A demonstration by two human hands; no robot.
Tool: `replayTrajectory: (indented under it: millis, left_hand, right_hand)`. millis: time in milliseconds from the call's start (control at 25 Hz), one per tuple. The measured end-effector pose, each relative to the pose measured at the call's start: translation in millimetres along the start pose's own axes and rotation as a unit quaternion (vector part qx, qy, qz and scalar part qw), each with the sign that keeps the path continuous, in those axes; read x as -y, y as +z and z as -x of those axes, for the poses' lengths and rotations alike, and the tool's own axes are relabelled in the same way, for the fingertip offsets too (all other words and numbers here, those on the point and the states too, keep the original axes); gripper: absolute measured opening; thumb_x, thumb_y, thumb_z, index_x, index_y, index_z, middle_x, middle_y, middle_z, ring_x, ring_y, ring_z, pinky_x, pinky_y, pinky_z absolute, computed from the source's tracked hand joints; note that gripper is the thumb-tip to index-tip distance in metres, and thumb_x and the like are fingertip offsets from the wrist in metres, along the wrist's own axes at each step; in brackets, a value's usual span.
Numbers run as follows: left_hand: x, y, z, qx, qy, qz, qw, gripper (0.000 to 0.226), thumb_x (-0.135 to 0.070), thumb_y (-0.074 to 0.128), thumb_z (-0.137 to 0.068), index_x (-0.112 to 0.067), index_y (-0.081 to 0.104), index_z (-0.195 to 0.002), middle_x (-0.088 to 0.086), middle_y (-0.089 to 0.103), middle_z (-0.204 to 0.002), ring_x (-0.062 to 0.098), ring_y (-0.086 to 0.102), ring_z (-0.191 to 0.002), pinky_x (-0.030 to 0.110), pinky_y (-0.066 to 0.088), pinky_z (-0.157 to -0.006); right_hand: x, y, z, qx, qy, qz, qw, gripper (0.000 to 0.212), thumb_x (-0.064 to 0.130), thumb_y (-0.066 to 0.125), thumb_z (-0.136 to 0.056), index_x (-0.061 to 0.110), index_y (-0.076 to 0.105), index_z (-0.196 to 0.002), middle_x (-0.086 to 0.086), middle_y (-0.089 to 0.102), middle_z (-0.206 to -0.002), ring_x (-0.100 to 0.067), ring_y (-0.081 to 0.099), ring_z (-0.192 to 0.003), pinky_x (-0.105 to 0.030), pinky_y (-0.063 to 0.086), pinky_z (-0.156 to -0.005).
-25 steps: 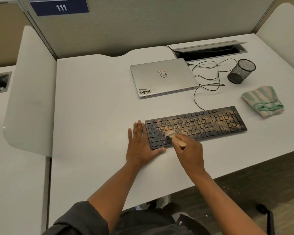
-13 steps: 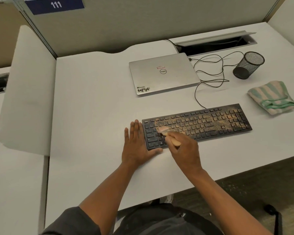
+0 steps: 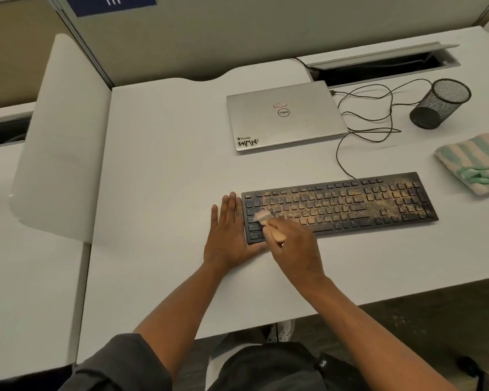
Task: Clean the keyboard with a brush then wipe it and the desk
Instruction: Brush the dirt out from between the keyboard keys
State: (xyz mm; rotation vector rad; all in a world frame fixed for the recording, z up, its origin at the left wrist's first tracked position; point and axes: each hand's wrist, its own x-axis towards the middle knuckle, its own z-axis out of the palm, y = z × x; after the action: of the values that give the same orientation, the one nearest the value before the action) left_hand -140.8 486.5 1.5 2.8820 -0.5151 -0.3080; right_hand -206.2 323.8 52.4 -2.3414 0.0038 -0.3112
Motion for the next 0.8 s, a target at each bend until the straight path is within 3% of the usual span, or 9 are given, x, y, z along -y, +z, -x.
replayTrajectory:
  millis: [200,400,560,680,800]
  left_hand:
    - [-0.8,2.7,-0.6,0.002,-0.006,-0.01,1.0,0.136,-0.102,0.027,-0.071,-0.006,-0.011,-0.16,0.012,-0.019,-0.168,0.022,-0.025,-0.153,0.049,-0.01,-0.125]
    - [-1.1,2.1,-0.9,-0.001,-0.005,-0.01,1.0,0.137,-0.103,0.024,-0.07,-0.006,-0.011,-0.16,0.013,-0.019,-0.168,0.023,-0.025,-0.153,0.049,-0.012,-0.125]
    - [-1.2,3.3,-1.1,-0.012,-0.003,0.006,1.0,0.138,-0.103,0.028,-0.07,-0.006,-0.009,-0.16,0.013,-0.017,-0.168,0.022,-0.025,-0.153,0.05,-0.011,-0.125]
    - [-0.4,4.1,-0.3,-0.014,-0.004,0.004,1.0,0.138,-0.103,0.03,-0.07,-0.007,-0.011,-0.16,0.013,-0.017,-0.168,0.021,-0.026,-0.153,0.05,-0.01,-0.125]
    - [0.2,4.5,-0.3,-0.016,-0.004,0.004,1.0,0.138,-0.103,0.029,-0.07,-0.007,-0.01,-0.161,0.012,-0.016,-0.169,0.021,-0.025,-0.153,0.051,-0.009,-0.125]
  right_hand:
    - [-15.7,-14.0,-10.6,-0.031,0.021,0.005,0.999,0.026,0.034,0.054,-0.095,0.014,0.071,-0.102,-0.001,0.072,-0.089,-0.017,0.064,-0.075,-0.038,0.056,-0.065]
    - [0.2,-16.6,-56.8,-0.057,-0.02,-0.019,0.998,0.012,0.021,0.069,-0.091,0.012,0.074,-0.096,-0.001,0.075,-0.082,-0.016,0.066,-0.066,-0.029,0.053,-0.06]
    - [-2.4,-22.3,-96.7,0.042,0.008,0.01,0.999,0.015,0.026,0.068,-0.092,0.014,0.077,-0.094,0.002,0.075,-0.081,-0.01,0.065,-0.066,-0.015,0.045,-0.058]
    - [-8.5,-26.1,-93.6,0.1,0.001,0.038,0.994,0.015,0.026,0.068,-0.09,0.014,0.077,-0.087,0.003,0.072,-0.071,-0.003,0.057,-0.057,-0.012,0.036,-0.054]
    - [-10.6,-33.5,-97.2,0.106,0.019,0.023,0.994,0.016,0.027,0.068,-0.09,0.015,0.078,-0.086,0.005,0.073,-0.073,-0.002,0.061,-0.061,-0.016,0.045,-0.058]
